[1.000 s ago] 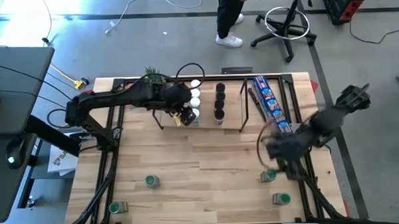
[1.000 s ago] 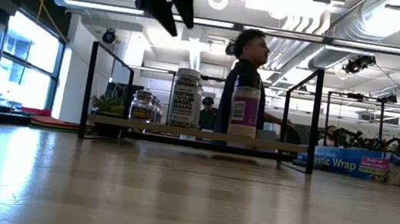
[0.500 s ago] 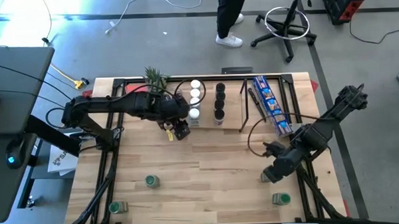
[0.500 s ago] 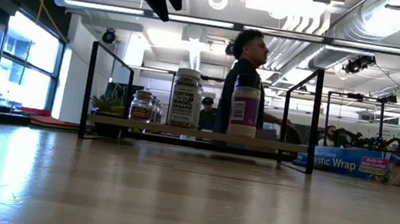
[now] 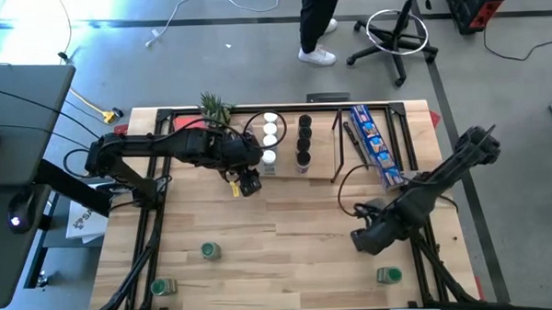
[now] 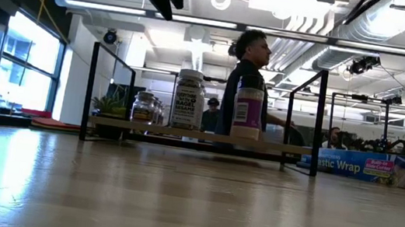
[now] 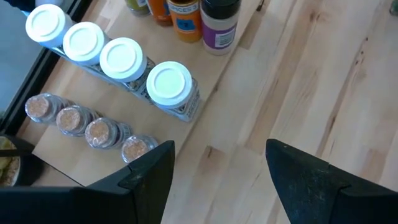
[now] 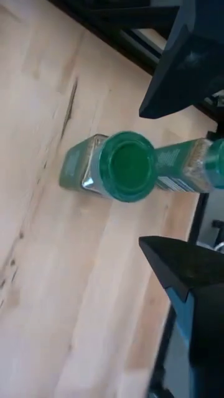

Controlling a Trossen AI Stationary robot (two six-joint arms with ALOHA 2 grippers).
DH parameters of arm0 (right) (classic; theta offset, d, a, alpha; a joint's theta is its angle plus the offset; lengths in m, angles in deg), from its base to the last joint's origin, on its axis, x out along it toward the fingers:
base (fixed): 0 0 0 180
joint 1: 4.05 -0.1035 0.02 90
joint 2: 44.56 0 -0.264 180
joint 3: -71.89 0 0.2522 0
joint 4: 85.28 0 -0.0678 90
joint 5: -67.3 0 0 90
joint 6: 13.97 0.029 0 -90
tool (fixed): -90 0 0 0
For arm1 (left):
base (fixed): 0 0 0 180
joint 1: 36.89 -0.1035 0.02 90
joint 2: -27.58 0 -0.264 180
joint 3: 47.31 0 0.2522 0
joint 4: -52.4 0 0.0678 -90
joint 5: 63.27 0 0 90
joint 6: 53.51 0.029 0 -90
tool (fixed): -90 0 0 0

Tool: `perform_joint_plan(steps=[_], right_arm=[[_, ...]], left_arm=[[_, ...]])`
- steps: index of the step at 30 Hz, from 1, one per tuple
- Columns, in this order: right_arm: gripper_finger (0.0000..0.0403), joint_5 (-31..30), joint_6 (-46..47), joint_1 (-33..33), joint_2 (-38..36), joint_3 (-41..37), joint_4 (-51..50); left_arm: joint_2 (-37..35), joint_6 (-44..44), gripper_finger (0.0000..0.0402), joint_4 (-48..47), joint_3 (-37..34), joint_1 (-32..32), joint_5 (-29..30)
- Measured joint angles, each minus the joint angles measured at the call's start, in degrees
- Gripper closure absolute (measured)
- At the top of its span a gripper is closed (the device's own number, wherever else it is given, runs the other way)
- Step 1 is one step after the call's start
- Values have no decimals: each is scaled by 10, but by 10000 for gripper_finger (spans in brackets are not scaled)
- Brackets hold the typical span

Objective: Shelf spices
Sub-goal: Put the green seasoning bottle on the shelf

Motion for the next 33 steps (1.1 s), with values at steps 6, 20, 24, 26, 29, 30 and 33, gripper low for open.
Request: perform_joint_plan(steps=[6,20,24,26,29,30,33], right_arm=[[82,4,22,7,22,-11,4],[99,19,73,7,-15,-143,154],[151,32,69,7,-15,-143,155],[190,44,66,7,-15,-143,155],[219,51,45,9,-15,-133,147],[219,55,25,15,-15,-123,142],[219,60,-69,51,-15,-64,120]], left_arm=[[0,0,157,1,0,0,-1],[0,-20,156,1,0,0,-12],[0,-25,156,1,0,0,-12],[0,-25,156,1,0,0,-12],[0,-26,156,1,0,0,-13],[0,-26,156,1,0,0,-14],[-3,-26,156,1,-1,0,-25]])
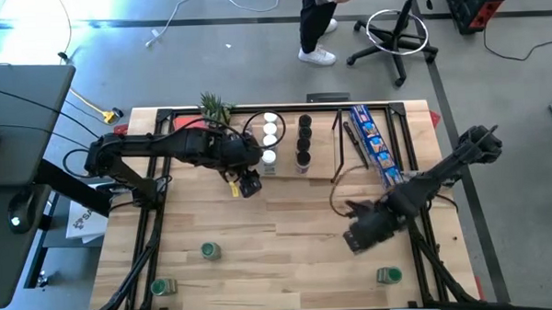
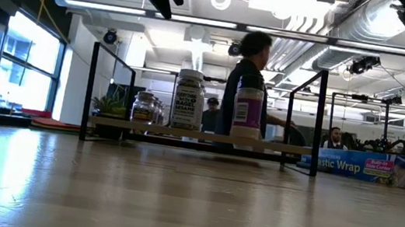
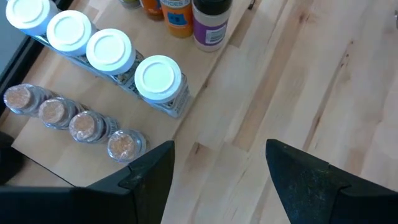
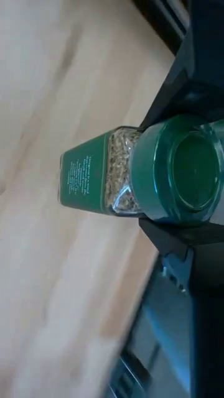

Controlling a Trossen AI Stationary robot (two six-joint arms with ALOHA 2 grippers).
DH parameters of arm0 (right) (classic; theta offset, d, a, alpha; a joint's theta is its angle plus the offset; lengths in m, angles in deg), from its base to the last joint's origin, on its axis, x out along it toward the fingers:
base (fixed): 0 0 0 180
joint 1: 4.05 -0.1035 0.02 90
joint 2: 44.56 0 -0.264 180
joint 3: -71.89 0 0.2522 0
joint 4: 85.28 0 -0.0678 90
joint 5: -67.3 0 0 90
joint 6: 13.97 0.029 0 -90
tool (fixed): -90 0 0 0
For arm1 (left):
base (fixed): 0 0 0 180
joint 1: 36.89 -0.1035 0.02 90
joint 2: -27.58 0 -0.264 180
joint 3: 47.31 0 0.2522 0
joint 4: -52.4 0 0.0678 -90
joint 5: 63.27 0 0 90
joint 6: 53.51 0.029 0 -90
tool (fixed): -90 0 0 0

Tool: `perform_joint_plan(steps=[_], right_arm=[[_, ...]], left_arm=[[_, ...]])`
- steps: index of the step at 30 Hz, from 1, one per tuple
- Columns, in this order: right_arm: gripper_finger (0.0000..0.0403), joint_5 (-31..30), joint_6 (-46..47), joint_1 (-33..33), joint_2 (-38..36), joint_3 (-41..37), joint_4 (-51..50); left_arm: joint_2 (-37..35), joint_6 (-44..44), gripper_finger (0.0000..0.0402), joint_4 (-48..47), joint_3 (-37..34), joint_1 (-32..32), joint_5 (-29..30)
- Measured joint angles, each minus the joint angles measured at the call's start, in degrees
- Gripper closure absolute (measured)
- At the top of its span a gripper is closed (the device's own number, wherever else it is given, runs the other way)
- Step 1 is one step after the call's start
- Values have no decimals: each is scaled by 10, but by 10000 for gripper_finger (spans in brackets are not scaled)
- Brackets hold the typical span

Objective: Shelf spices
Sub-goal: Put the green seasoning bottle on the shelf

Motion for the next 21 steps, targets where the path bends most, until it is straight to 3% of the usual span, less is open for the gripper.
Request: perform_joint_plan(steps=[10,15,21], right_arm=[[219,-26,-496,232,19,326,-208],[219,-35,-741,370,100,491,-341],[219,-38,-1024,493,207,583,-347]], left_arm=[[-53,-4,156,2,0,0,4],[-76,-4,156,2,0,0,43],[-80,-5,156,2,0,0,54]])
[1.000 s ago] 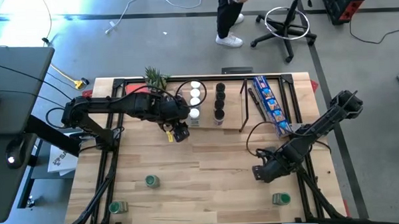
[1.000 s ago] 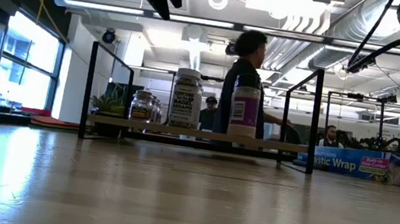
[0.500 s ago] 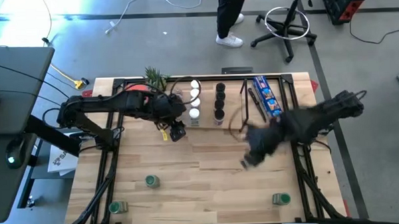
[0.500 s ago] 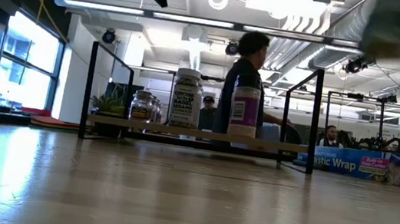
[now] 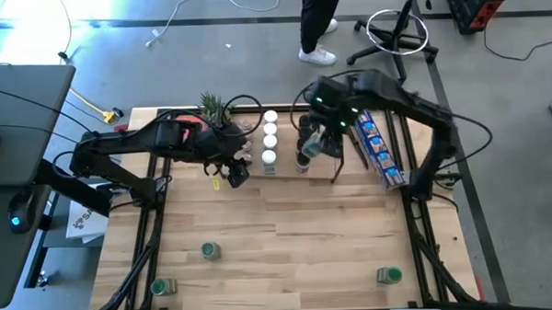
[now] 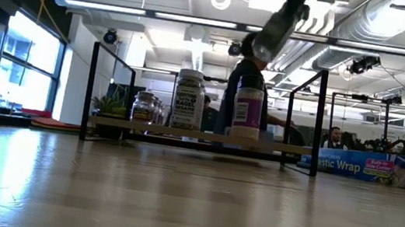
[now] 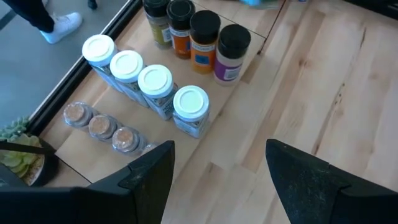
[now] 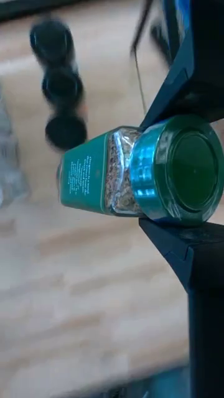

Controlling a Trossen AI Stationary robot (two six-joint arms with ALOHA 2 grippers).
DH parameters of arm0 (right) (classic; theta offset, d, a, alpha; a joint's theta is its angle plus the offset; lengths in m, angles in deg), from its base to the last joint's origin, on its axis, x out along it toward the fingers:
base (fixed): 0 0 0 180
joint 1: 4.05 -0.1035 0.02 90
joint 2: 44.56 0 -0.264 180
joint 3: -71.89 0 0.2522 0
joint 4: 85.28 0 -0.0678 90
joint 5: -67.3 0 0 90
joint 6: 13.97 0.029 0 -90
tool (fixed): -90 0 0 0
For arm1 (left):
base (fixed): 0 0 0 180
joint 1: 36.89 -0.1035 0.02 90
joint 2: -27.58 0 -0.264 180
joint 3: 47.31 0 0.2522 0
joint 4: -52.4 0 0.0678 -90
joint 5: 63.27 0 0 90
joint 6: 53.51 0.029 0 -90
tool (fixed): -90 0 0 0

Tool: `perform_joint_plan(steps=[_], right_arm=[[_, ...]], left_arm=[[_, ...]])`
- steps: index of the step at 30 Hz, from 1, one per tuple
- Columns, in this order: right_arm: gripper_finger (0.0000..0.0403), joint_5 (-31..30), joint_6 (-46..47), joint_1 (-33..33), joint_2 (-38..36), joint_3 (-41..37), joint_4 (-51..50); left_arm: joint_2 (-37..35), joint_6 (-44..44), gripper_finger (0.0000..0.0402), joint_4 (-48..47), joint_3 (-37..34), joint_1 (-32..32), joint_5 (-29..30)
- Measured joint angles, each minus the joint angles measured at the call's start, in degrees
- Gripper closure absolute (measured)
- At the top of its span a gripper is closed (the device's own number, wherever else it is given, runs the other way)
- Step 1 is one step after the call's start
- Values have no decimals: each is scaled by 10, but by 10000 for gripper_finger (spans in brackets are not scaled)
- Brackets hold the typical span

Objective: Shelf spices
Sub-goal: Put the green seasoning bottle on the shelf

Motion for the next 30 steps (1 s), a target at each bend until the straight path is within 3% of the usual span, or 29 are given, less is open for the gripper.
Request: perform_joint_plan(steps=[5,16,30], right_arm=[[219,-19,-89,60,47,5,1],[219,-61,-204,119,46,-3,2],[219,-66,-269,161,81,-3,2]], left_arm=[[0,-1,156,0,0,0,-1],[0,-1,156,0,0,0,0],[0,4,156,2,0,-4,2]])
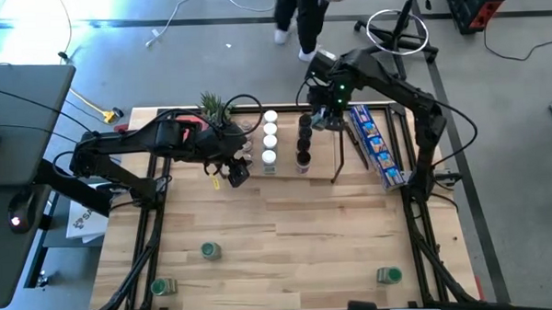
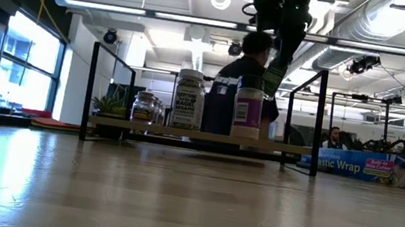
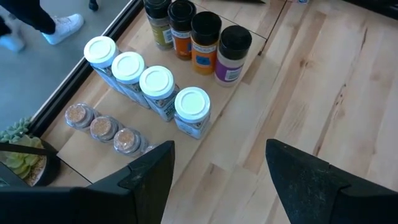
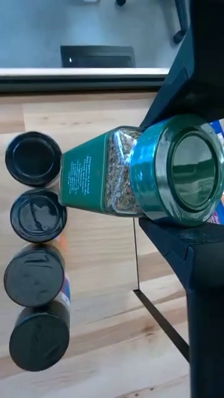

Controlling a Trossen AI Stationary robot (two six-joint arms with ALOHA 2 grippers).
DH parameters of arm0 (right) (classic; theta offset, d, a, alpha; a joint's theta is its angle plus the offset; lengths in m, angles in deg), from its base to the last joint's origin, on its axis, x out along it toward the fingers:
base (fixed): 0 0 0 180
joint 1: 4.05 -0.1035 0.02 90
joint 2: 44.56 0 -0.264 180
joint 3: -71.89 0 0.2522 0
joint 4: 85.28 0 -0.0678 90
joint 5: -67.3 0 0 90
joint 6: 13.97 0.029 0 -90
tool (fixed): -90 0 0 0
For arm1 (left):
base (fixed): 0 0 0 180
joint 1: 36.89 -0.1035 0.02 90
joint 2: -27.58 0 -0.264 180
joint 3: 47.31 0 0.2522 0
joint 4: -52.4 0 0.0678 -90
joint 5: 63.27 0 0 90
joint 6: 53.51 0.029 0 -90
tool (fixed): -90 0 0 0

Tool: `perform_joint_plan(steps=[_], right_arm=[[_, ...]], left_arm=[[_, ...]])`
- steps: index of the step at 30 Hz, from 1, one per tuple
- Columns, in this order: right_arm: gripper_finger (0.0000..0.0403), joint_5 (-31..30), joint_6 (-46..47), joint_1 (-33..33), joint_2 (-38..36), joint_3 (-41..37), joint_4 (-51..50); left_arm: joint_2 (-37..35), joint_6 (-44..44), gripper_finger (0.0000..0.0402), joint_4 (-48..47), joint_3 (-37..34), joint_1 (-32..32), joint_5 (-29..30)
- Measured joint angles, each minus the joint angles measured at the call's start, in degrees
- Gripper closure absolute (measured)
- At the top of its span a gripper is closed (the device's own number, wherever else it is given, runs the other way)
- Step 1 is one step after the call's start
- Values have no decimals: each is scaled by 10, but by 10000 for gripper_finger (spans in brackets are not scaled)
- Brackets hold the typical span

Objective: Shelf spices
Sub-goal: Put the green seasoning bottle on the shelf

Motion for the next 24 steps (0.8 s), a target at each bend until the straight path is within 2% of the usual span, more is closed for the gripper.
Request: perform_joint_plan(steps=[17,24], right_arm=[[219,-19,-17,13,2,0,0],[219,-14,-10,17,-34,0,0]], left_arm=[[0,-4,156,1,0,0,1],[0,-5,156,1,0,0,1]])
